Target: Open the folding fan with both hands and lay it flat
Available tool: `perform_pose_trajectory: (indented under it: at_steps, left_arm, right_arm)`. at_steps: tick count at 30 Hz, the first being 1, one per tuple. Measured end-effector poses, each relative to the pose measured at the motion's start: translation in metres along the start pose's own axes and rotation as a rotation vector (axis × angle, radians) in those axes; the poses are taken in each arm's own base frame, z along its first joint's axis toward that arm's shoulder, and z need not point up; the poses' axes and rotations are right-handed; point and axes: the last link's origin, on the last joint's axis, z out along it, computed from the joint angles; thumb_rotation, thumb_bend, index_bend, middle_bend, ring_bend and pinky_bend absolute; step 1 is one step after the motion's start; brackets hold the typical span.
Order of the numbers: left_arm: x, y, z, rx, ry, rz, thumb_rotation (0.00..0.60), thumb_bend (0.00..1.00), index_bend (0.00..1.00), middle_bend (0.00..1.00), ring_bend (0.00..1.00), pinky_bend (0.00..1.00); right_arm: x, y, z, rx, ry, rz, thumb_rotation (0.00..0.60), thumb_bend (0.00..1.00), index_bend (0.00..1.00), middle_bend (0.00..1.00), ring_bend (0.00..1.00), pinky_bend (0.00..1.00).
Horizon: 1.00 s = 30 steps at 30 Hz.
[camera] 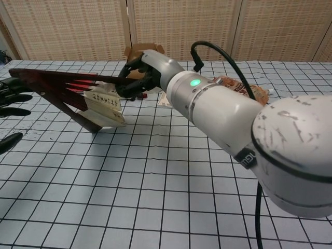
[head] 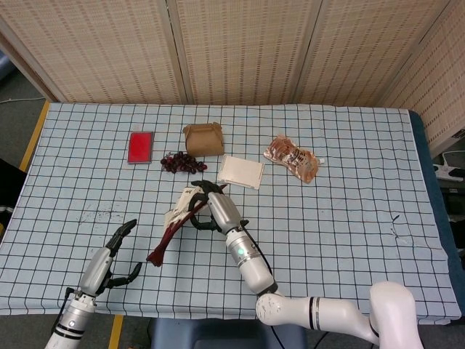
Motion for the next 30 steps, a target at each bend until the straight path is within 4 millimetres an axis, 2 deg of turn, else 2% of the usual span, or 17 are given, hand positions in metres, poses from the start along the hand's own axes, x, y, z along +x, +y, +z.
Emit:
perform_pose_trajectory:
  at_steps: [5, 9, 18, 21, 23, 26, 30]
  left_arm:
    - [-0.020, 0.004, 0.010, 0.051, -0.005, -0.066, 0.600, 0.41, 0.02, 0.00, 0.00, 0.12]
    - [-0.032, 0.004, 0.015, 0.073, -0.030, -0.065, 0.600, 0.41, 0.00, 0.00, 0.00, 0.12]
    - [-0.035, -0.005, 0.041, 0.090, 0.040, -0.012, 0.600, 0.40, 0.01, 0.00, 0.00, 0.12]
    - [-0.033, -0.007, 0.047, 0.096, 0.090, -0.018, 0.600, 0.39, 0.12, 0.00, 0.00, 0.13]
    - [-0.033, -0.007, 0.048, 0.096, 0.125, -0.029, 0.600, 0.39, 0.27, 0.00, 0.00, 0.13]
    - [-0.034, -0.008, 0.049, 0.094, 0.174, -0.044, 0.600, 0.40, 0.41, 0.00, 0.00, 0.13]
    - [-0.039, -0.008, 0.048, 0.093, 0.188, -0.058, 0.600, 0.40, 0.41, 0.01, 0.00, 0.13]
  right_arm:
    - [0.003, -0.006, 0.004, -0.015, 0.009, 0.063, 0.600, 0.50, 0.70, 0.10, 0.00, 0.00]
    - [0.004, -0.015, 0.004, 0.000, 0.013, 0.075, 0.600, 0.50, 0.69, 0.10, 0.00, 0.00]
    - [0.003, -0.021, 0.002, -0.001, 0.004, 0.079, 0.600, 0.50, 0.70, 0.10, 0.00, 0.00]
    - [0.001, -0.022, 0.002, -0.002, 0.002, 0.074, 0.600, 0.50, 0.69, 0.10, 0.00, 0.00]
    - [0.000, -0.023, 0.001, -0.003, -0.002, 0.073, 0.600, 0.50, 0.69, 0.10, 0.00, 0.00]
    - [0.000, -0.024, 0.000, 0.000, -0.005, 0.076, 0.600, 0.50, 0.69, 0.10, 0.00, 0.00]
    - [0.002, -0.022, 0.001, -0.002, 0.001, 0.073, 0.600, 0.50, 0.69, 0.10, 0.00, 0.00]
